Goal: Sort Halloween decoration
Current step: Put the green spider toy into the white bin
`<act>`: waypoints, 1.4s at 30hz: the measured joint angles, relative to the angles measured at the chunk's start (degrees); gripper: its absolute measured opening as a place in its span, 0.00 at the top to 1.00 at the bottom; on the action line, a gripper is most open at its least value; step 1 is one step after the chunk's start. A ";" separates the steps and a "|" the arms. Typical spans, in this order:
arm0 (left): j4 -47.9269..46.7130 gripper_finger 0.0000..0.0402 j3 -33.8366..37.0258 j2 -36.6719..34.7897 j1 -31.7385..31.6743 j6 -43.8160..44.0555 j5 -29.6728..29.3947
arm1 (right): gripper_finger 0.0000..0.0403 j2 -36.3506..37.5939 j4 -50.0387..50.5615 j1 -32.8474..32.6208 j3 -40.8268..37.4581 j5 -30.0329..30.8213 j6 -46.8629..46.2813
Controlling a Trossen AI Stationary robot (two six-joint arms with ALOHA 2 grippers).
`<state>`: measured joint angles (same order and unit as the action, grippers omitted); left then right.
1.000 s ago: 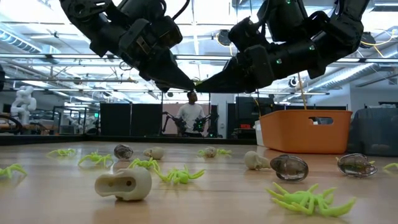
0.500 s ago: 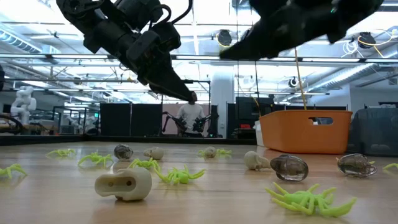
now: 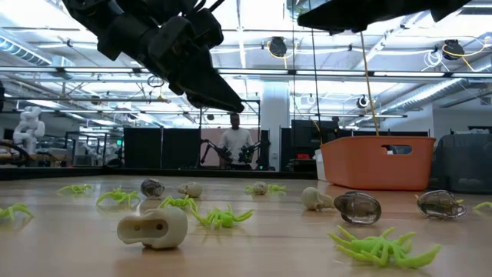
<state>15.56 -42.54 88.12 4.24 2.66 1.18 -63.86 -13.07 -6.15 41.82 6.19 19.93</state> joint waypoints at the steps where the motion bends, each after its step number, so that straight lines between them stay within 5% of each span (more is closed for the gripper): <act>1: 0.13 0.57 0.00 0.00 0.01 -0.02 -0.03 | 1.00 0.26 0.13 0.02 0.00 0.02 0.59; 24: 3.08 0.57 0.00 0.00 -0.03 0.02 -0.25 | 1.00 0.64 1.30 0.04 0.00 -0.17 26.35; 42: 3.03 0.57 0.00 0.00 -0.03 0.00 -0.23 | 1.00 0.64 0.89 0.04 0.00 -0.26 -4.06</act>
<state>18.59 -42.54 88.12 4.21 2.66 0.94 -63.22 -12.19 -6.11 41.82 5.93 15.86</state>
